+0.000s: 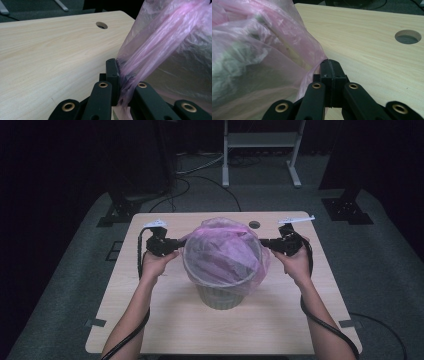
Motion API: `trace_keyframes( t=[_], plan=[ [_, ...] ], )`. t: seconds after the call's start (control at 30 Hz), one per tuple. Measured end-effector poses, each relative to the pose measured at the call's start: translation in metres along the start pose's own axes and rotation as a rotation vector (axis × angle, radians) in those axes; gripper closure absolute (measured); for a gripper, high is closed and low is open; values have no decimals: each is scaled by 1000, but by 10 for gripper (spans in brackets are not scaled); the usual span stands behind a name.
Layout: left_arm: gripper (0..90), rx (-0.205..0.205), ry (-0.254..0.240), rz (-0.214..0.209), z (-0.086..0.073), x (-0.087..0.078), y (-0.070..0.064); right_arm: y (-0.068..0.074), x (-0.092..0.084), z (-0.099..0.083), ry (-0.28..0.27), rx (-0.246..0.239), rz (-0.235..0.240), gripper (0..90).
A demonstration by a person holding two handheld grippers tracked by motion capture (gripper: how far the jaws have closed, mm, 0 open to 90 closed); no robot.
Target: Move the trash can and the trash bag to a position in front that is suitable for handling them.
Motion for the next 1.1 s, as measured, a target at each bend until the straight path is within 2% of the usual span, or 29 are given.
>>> trace_keyframes(
  t=[0.3, 0.5, 0.57, 0.6, 0.7, 0.77, 0.83, 0.93, 1.03, 1.1],
  plan=[
    [887, -13, 17, 13, -1, 8, 4, -5, 7, -7, 23, 20, -3, 900],
    [888, -20, 49, 25, -8, 16, 5, -8, 15, -13, 43, 34, -3, 900],
    [888, -30, 70, 47, -15, 17, 11, -12, 18, -19, 65, 30, -29, 900],
    [888, -42, 57, 36, -17, 15, 13, -13, 18, -21, 71, 32, -34, 900],
    [884, -44, 28, 24, -19, 8, 15, -15, 11, -21, 21, 58, 17, 900],
    [846, -36, 10, 14, -18, 4, 14, -14, 5, -18, -5, 57, 39, 900],
    [778, -38, 1, 1, -17, 1, 13, -11, -1, -15, -26, 57, 65, 827],
    [683, -19, -26, -25, -14, -11, 10, -7, -10, -12, -44, 35, 77, 764],
    [632, -1, -44, -42, -14, -19, 8, -5, -20, -9, -79, 33, 103, 746],
    [608, 26, -53, -57, -13, -24, 4, -3, -26, -9, -92, 23, 115, 747]
  ],
)
Point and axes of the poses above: each handheld gripper's, and its own axes: x roughly forward along the jaws, z roughly out of its top, y roughly to its left, the point moved 8 cm from there along x, roughly forward along the jaws, and after that the axes turned 2 degrees about -z, right-handed, at the moved point
